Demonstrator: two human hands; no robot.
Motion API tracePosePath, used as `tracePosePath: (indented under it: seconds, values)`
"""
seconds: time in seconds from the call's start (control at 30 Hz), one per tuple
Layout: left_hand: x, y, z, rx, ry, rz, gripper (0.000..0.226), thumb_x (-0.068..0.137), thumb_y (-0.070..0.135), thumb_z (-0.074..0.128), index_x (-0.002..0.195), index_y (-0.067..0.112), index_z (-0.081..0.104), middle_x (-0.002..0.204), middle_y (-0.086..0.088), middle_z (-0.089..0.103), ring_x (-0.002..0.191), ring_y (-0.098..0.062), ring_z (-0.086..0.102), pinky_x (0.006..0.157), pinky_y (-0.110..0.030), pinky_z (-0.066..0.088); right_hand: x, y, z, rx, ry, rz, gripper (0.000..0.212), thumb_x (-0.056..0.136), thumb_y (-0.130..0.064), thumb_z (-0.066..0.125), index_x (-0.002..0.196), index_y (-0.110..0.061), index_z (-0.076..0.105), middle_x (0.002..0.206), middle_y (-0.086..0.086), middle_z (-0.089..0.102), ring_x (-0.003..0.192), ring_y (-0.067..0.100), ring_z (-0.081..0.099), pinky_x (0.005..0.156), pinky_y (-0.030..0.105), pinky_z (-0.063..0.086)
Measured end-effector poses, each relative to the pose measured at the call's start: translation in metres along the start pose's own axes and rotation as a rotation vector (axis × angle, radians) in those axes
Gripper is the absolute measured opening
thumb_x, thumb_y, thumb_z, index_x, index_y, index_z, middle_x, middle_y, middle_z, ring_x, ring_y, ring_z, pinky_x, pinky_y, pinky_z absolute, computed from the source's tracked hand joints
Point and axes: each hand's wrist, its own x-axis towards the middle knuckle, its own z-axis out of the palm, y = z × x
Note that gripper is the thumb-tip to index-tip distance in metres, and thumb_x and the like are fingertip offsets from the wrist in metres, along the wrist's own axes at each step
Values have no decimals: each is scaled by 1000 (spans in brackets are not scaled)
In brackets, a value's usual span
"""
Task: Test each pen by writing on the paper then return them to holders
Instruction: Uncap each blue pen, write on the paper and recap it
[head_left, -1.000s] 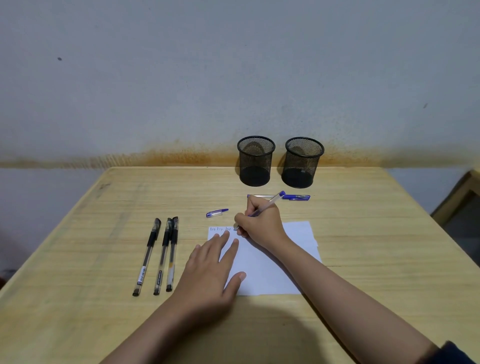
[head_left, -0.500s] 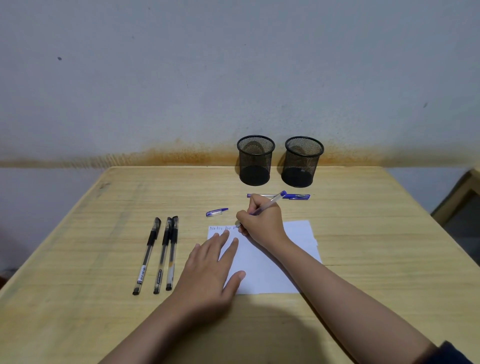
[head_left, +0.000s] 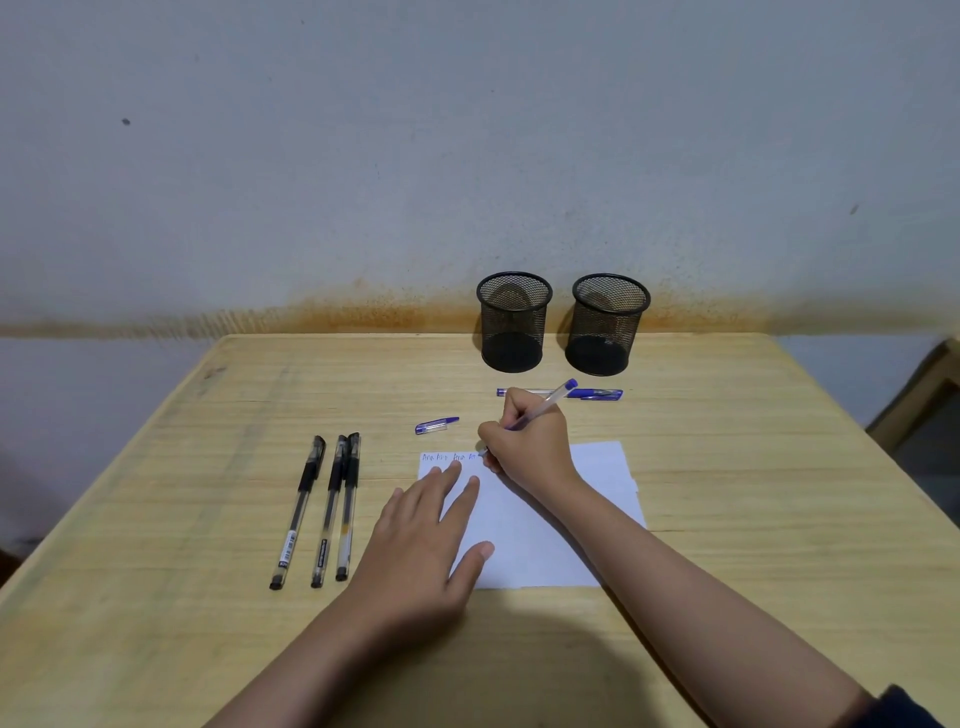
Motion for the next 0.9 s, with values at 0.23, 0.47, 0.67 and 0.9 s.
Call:
tracePosePath:
  seconds: [0.23,0.47,0.67,0.9]
  values:
    - [-1,0,0,-21,1,10,88,69,69,-10,148,33,-2,158,9,-9,144,-11,-10,111,-29,-9,1,2,1,15,24,29,31,79,1,62,61,-12,39,67,28,52,61,40,63,42,21,49]
    - [9,-4,-25,2,39,86,71,77,69,27,134,30,43,142,2,40,131,-17,33,110,-35,21,3,3,-4,405,33,112,34,82,1,64,59,-11,41,47,15,49,38,26,52,44,30,46]
    - [53,-35,-42,-156,406,-33,42,82,45,50,109,17,67,101,2,65,97,-20,60,83,-40,46,3,-5,-16,589,-50,222,28,83,-16,72,71,-11,47,45,13,50,30,20,47,38,24,41]
    - [85,-52,-37,-140,305,-84,23,88,24,59,108,19,69,99,3,62,95,-18,55,72,-35,49,-1,-19,-34,646,-215,146,3,86,-3,64,85,-4,65,67,11,62,35,14,45,34,21,41]
